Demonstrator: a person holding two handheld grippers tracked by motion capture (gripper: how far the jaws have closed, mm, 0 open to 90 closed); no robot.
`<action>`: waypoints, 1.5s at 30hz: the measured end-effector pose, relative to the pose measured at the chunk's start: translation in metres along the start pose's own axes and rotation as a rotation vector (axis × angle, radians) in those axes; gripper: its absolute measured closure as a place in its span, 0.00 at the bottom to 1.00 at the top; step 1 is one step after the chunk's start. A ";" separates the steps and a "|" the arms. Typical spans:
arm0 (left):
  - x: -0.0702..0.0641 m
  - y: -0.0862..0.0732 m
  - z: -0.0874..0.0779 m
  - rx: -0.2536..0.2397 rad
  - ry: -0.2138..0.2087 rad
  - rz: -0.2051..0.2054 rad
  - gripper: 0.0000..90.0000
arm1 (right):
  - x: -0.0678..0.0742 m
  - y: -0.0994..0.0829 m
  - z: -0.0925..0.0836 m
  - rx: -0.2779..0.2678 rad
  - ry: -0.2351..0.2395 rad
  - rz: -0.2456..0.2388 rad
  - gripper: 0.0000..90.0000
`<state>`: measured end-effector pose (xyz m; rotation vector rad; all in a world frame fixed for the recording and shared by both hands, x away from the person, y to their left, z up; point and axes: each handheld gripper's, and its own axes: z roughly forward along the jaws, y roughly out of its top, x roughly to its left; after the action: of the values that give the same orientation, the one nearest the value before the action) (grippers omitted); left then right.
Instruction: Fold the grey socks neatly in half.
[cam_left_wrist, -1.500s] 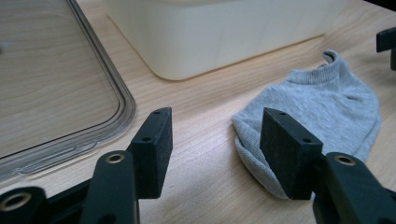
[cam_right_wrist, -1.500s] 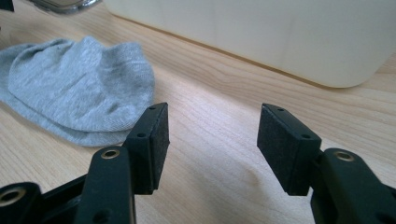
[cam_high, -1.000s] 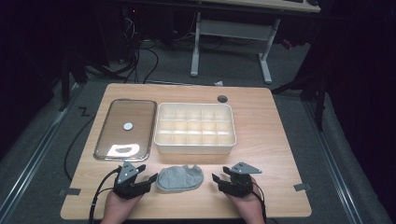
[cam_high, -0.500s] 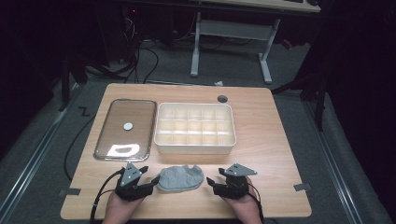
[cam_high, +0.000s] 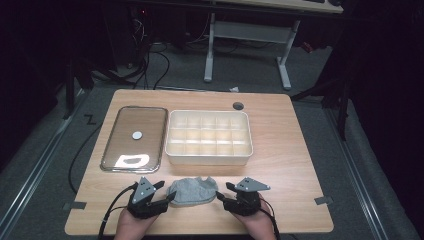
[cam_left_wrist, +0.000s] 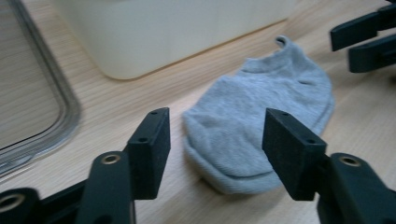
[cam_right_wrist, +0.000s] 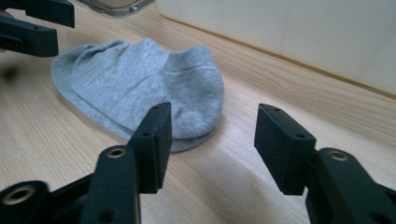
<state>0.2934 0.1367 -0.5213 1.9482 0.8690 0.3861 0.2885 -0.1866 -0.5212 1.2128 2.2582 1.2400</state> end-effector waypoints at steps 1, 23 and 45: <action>-0.003 0.000 0.001 0.002 -0.003 0.013 0.51 | 0.001 0.001 0.001 0.004 0.004 0.008 0.56; -0.012 -0.004 0.018 0.121 -0.003 0.075 0.74 | 0.013 0.009 0.031 0.104 -0.016 -0.006 0.62; -0.004 -0.007 0.014 0.136 0.014 0.078 0.75 | 0.028 0.008 0.035 0.109 -0.027 -0.054 0.79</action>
<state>0.2956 0.1269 -0.5341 2.1116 0.8488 0.3956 0.2966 -0.1432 -0.5314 1.1899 2.3500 1.0875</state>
